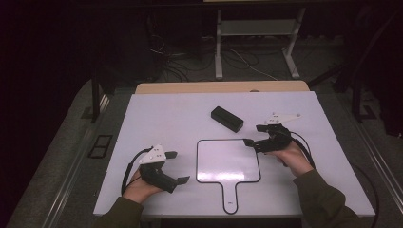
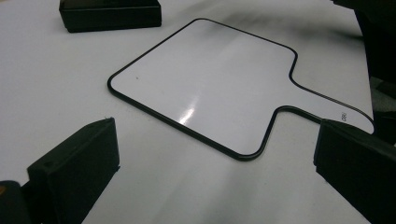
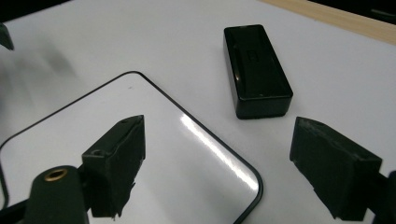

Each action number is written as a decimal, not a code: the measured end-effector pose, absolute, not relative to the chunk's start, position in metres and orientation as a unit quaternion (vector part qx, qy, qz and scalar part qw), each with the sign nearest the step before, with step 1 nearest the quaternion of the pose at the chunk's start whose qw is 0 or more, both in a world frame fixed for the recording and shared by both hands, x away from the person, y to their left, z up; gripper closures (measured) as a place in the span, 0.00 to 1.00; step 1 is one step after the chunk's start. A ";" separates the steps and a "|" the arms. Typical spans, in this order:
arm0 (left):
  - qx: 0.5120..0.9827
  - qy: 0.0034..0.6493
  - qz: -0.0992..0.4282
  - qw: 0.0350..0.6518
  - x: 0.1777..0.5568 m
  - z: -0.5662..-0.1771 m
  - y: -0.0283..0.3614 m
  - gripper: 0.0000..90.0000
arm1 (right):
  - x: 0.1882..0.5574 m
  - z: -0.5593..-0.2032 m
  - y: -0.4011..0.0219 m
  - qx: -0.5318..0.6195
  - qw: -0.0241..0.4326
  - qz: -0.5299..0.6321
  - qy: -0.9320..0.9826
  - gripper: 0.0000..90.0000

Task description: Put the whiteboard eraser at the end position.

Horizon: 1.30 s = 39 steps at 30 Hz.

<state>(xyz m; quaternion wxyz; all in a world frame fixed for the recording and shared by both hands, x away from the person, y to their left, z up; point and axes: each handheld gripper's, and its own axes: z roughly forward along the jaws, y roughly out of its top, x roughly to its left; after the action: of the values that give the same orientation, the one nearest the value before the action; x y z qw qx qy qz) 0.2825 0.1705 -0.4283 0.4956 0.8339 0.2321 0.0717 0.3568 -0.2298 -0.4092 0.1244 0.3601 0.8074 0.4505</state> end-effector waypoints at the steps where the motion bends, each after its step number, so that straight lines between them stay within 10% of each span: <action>1: 0.834 0.232 0.072 0.495 0.282 -0.428 0.170 0.00 | 0.354 -0.409 -0.231 0.361 0.124 0.452 0.806 0.19; 39: 0.828 0.233 0.072 0.505 0.281 -0.426 0.170 0.00 | 0.266 -0.438 -0.287 0.387 0.172 0.433 0.796 0.19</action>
<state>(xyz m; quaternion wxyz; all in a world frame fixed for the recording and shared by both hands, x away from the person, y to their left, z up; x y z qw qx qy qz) 0.2807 0.1695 -0.4261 0.5046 0.8282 0.2332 0.0717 0.2662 -0.2874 -0.4380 0.1719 0.3873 0.7955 0.4332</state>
